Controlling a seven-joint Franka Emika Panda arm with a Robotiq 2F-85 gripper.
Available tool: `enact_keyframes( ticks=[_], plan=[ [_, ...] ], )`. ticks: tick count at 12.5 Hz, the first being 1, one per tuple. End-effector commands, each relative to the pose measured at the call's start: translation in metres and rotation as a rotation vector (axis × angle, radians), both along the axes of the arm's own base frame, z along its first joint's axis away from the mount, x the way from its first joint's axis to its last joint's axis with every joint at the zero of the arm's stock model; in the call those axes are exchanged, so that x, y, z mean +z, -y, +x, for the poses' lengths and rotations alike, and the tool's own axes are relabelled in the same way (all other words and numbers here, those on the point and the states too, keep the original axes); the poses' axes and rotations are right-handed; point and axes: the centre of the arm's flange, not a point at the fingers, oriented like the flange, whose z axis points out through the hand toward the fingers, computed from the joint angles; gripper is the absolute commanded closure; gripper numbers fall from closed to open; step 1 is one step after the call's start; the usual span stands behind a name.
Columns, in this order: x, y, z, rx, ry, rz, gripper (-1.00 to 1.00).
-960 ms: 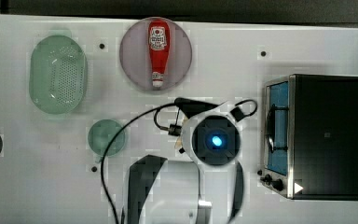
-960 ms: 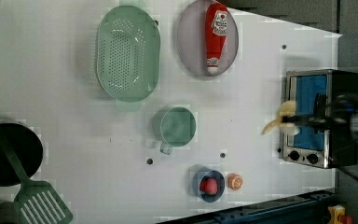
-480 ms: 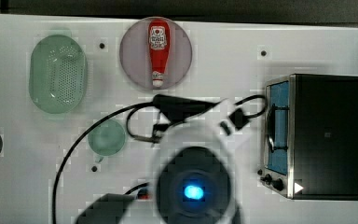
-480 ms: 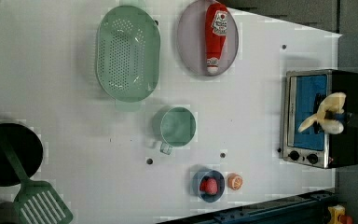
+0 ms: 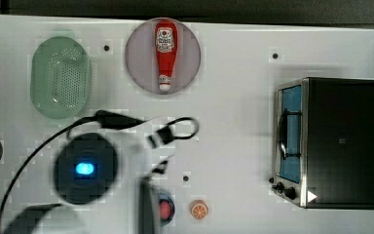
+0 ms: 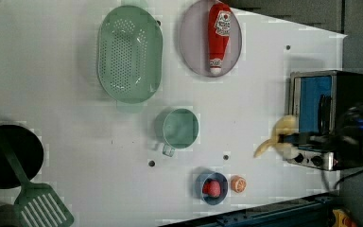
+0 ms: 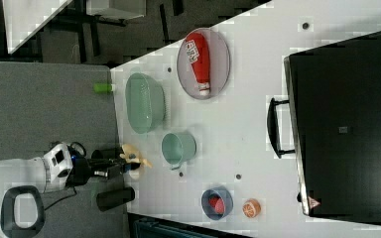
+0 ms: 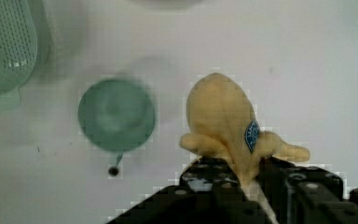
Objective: Pick Banana and place it in mug.
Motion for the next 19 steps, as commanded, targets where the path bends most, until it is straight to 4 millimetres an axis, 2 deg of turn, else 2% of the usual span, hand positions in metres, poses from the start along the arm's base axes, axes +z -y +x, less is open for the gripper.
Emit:
enact_keyframes(
  ticks=[1, 3, 5, 9, 11, 12, 16, 18, 19],
  plan=[
    [-0.045, -0.064, 0.002, -0.17, -0.032, -0.008, 0.49],
    [-0.075, -0.085, 0.011, -0.203, -0.031, 0.011, 0.49],
    [-0.11, -0.095, 0.019, -0.223, -0.061, 0.027, 0.49],
    [-0.17, -0.103, 0.034, -0.233, -0.061, 0.056, 0.49],
    [-0.19, -0.104, 0.035, -0.236, -0.058, 0.048, 0.49],
    [-0.198, -0.104, 0.034, -0.259, -0.057, 0.038, 0.42],
    [-0.211, -0.107, 0.021, -0.351, -0.061, 0.017, -0.43],
    [-0.207, -0.109, 0.025, -0.348, -0.027, 0.035, -0.89],
    [-0.206, -0.11, 0.026, -0.348, -0.015, 0.043, -1.0]
  ],
)
